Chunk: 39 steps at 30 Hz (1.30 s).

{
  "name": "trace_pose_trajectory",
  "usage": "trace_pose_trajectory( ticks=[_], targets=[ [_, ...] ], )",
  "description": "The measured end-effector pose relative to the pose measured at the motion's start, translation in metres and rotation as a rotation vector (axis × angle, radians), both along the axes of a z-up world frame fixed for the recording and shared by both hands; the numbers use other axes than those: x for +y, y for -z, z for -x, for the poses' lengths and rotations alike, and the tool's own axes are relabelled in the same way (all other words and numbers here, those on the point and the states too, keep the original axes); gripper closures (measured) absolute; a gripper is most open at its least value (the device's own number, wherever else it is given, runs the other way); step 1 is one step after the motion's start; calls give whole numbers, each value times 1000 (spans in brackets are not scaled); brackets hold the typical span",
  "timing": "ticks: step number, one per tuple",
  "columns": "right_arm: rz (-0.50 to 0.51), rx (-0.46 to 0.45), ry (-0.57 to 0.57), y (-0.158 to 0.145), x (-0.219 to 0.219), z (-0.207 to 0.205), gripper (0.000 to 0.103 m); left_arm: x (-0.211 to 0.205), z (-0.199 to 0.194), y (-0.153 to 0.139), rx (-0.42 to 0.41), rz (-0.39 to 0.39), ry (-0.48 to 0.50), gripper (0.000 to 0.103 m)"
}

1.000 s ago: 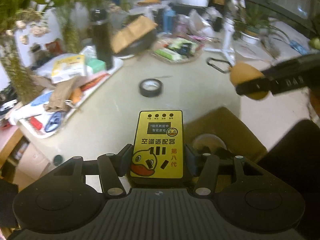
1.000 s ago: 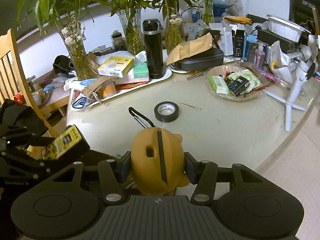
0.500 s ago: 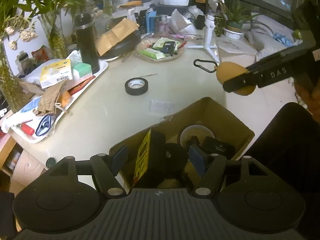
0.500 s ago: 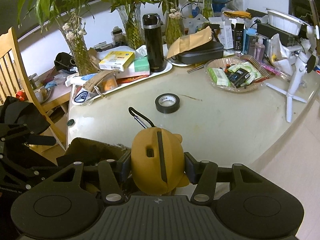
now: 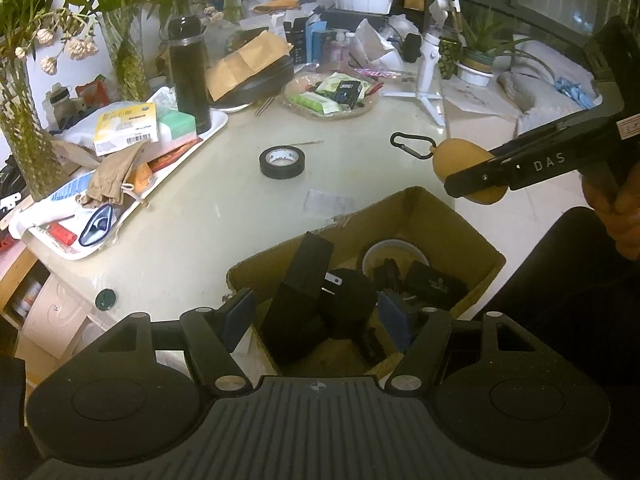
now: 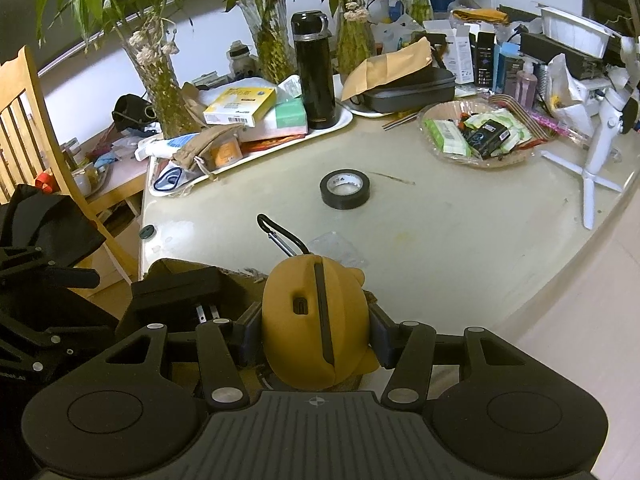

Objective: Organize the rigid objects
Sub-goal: 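Carry the piggy bank into the box with the right gripper while the left gripper carries the adapter in, then open both grippers and withdraw them from the box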

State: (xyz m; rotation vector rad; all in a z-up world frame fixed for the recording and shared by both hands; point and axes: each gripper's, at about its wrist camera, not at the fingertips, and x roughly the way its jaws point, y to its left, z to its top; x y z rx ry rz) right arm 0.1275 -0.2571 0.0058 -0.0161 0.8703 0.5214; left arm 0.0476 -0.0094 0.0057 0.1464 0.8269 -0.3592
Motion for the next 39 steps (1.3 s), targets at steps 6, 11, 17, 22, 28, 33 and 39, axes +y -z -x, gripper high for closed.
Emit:
trace_pose_trajectory(
  ticks=[6, 11, 17, 22, 28, 33, 39],
  targets=[
    [3, 5, -10, 1, 7, 0, 46, 1, -1, 0, 6, -9, -11, 36],
    [22, 29, -11, 8, 16, -5, 44, 2, -3, 1, 34, -23, -39, 36],
    [50, 32, -15, 11, 20, -7, 10, 7, -6, 4, 68, -27, -65, 36],
    [63, 43, -22, 13, 19, -5, 3, 5, -7, 3, 79, -30, -65, 36],
    [80, 67, -27, 18, 17, -1, 0, 4, -8, 4, 86, -38, -62, 36],
    [85, 80, -32, 20, 16, 1, 0, 4, -9, 4, 91, -39, -65, 36],
    [79, 85, -38, 21, 17, 1, 0, 4, -11, 3, 87, -41, -68, 36]
  ],
)
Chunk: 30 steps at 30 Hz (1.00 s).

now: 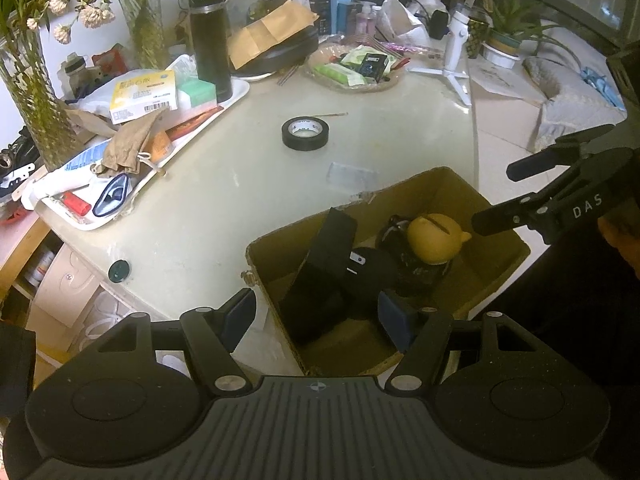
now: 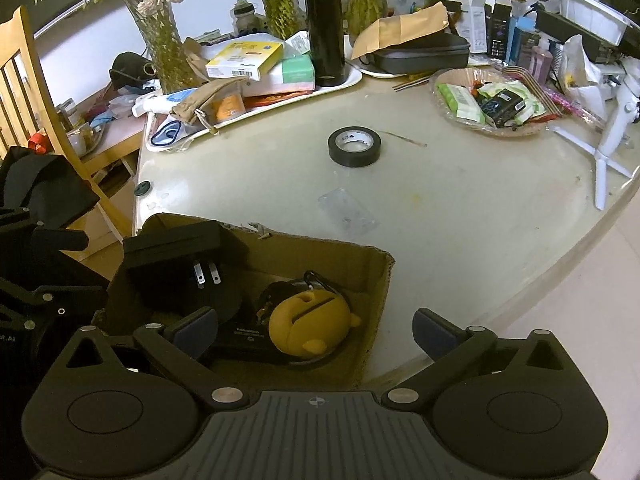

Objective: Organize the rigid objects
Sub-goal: 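Open both grippers and withdraw them from the box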

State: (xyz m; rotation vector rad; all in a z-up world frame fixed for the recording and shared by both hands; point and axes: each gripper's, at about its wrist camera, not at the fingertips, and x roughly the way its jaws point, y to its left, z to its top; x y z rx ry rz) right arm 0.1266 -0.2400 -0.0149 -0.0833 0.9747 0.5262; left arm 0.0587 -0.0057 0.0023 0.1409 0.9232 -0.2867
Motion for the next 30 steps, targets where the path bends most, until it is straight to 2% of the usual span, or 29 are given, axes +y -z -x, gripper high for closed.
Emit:
trace_pose_trajectory(
  ticks=[16, 30],
  targets=[
    [-23, 21, 34, 6, -1, -9, 0, 5, -14, 1, -2, 3, -19, 36],
    [-23, 12, 35, -3, 9, -29, 0, 5, -30, 1, -3, 30, -21, 36]
  ],
)
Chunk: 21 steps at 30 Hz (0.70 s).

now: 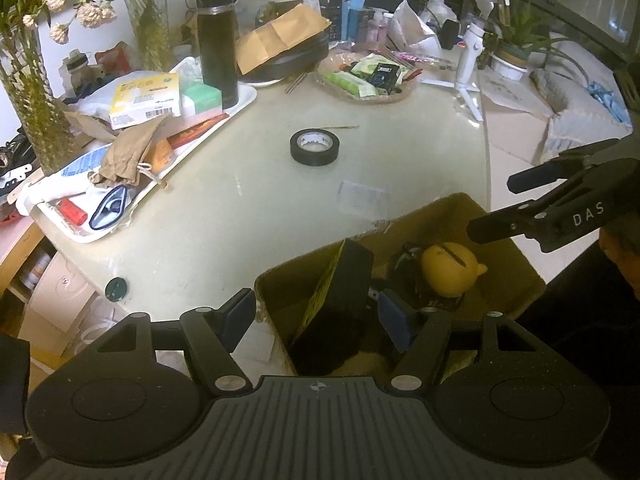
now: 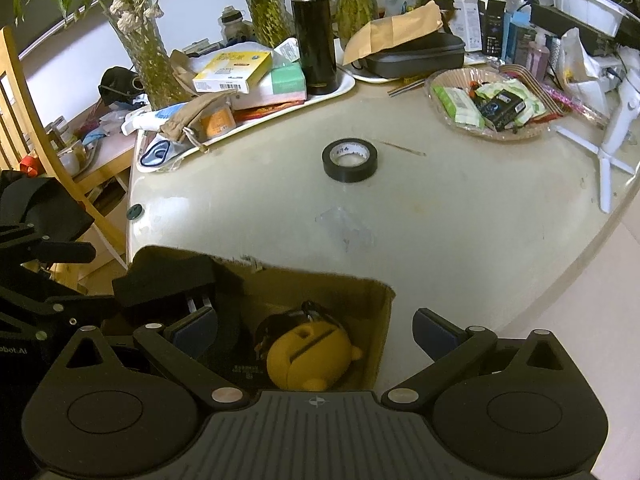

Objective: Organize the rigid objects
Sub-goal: 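Open both grippers and withdraw them from the box, then grasp the clear plastic tray on the table with the right gripper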

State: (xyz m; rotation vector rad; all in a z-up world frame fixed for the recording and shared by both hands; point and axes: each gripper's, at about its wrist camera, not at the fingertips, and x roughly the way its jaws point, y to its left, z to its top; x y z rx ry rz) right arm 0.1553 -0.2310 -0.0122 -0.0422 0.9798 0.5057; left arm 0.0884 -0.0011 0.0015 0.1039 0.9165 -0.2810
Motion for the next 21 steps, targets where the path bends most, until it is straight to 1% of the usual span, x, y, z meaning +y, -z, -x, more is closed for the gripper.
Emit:
trace_pose_trajectory(
  ticks=[3, 8, 13, 16, 21],
  targets=[
    [6, -7, -4, -8, 2, -8, 0, -4, -8, 0, 2, 6, 9, 36],
    [23, -43, -4, -29, -3, -25, 0, -13, -22, -7, -15, 8, 31, 36],
    [21, -86, 30, -46, -15, -43, 0, -16, -37, -17, -46, 25, 11, 36],
    [24, -99, 33, -47, -19, -49, 0, -18, -43, -20, -58, 30, 5, 36],
    [43, -121, -1, -40, -19, -55, 0, -14, -49, -22, -74, 31, 9, 36]
  ],
)
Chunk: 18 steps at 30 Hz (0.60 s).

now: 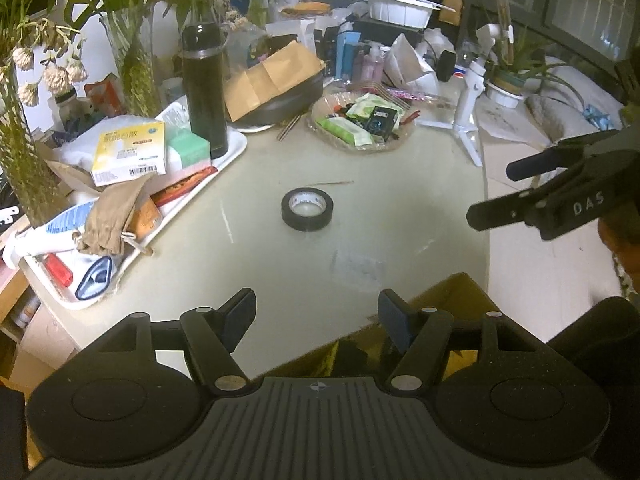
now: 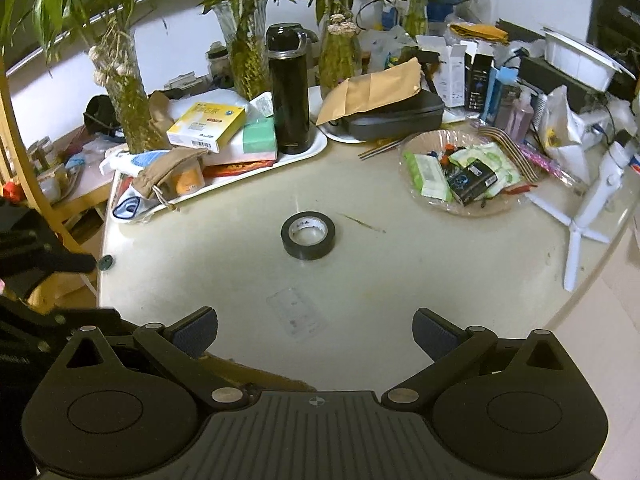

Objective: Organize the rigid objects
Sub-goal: 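Grasp the clear plastic tray on the table with the right gripper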

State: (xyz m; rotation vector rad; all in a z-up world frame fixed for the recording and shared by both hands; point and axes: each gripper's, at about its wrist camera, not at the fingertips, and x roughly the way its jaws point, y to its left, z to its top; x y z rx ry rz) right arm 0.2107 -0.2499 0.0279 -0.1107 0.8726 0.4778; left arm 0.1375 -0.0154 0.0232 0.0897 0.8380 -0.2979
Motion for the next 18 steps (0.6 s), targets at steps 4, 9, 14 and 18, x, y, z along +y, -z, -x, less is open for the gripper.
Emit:
trace_pose_trajectory(
  ticks=[4, 9, 14, 18],
  targets=[
    [0, 0, -24, 11, 1, -7, 0, 4, -7, 4, -8, -15, 0, 36],
    [-11, 14, -58, 28, 6, -13, 0, 13, -16, 14, 0, -31, -9, 36],
    [4, 31, -100, 47, 15, -15, 8, 17, -23, 22, 3, -45, 0, 36],
    [1, 63, -111, 61, 20, -23, 14, 18, -27, 28, -4, -45, 9, 36]
  ],
)
